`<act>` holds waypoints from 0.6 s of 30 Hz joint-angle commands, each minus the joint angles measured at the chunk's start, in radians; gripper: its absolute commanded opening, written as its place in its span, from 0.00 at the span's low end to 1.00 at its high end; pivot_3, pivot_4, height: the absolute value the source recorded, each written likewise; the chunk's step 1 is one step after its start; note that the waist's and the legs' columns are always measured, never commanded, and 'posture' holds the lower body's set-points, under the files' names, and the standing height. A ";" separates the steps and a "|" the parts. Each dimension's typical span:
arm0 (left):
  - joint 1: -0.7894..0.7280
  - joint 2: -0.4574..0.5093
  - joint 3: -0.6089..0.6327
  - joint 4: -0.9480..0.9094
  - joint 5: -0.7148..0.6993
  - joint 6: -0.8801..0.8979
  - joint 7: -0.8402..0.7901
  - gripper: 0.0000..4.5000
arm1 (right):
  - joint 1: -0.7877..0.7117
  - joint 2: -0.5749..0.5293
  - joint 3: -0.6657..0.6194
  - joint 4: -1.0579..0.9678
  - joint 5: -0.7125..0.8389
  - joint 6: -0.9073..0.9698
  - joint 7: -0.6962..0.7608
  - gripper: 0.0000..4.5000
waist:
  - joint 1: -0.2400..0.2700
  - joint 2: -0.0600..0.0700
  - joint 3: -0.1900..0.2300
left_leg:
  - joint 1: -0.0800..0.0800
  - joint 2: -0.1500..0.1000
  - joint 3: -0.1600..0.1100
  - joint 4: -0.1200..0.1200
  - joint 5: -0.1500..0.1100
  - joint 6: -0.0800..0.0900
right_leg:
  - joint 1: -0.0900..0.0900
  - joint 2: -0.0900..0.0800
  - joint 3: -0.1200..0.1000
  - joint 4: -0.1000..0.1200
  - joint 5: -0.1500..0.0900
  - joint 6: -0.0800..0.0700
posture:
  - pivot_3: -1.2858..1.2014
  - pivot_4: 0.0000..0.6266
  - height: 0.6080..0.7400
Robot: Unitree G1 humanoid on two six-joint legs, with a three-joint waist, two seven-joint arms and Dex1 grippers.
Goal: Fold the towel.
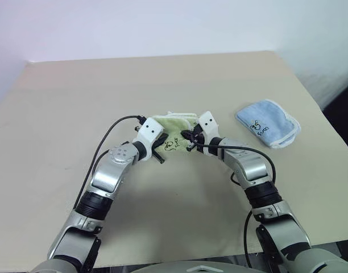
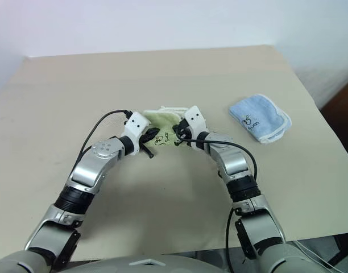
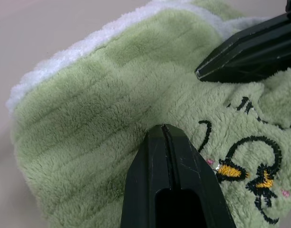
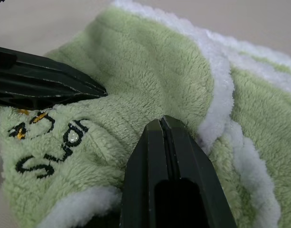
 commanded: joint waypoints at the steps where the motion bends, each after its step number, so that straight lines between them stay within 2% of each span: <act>1: -0.011 -0.059 0.187 -0.113 -0.174 0.032 0.028 0.00 | 0.013 -0.036 -0.035 -0.116 0.014 -0.045 0.023 0.00 | 0.001 0.000 0.000 | -0.001 0.000 0.000 0.000 0.000 0.000 | -0.001 0.000 0.000 0.000 0.000 0.000 | 0.52 0.24 0.93; 5: -0.025 -0.075 0.367 -0.178 -0.334 0.156 0.084 0.00 | 0.034 -0.089 -0.084 -0.241 0.050 -0.036 0.050 0.00 | 0.002 -0.001 0.001 | -0.008 0.000 -0.001 0.000 0.000 0.000 | -0.009 0.000 0.000 0.002 0.002 -0.002 | 0.52 0.24 0.93; 9: -0.027 -0.055 0.464 -0.147 -0.423 0.306 0.139 0.00 | 0.035 -0.125 -0.128 -0.291 0.067 -0.018 0.040 0.00 | 0.001 -0.001 0.000 | -0.011 -0.001 0.000 0.000 0.001 0.000 | -0.012 0.000 0.000 0.003 0.002 -0.002 | 0.52 0.24 0.93; 12: -0.042 -0.065 0.539 -0.072 -0.496 0.431 0.197 0.14 | 0.026 -0.143 -0.154 -0.302 0.070 -0.019 0.031 0.00 | 0.002 -0.001 0.001 | -0.011 -0.001 0.000 0.001 0.001 0.000 | -0.011 0.000 0.000 0.003 0.002 -0.002 | 0.52 0.24 0.93; 18: -0.064 -0.072 0.590 -0.014 -0.589 0.569 0.221 0.60 | 0.013 -0.157 -0.179 -0.301 0.077 -0.023 0.021 0.00 | 0.004 -0.001 0.001 | -0.011 -0.001 0.000 0.001 0.001 0.000 | -0.011 0.000 0.000 0.002 0.002 -0.002 | 0.52 0.24 0.93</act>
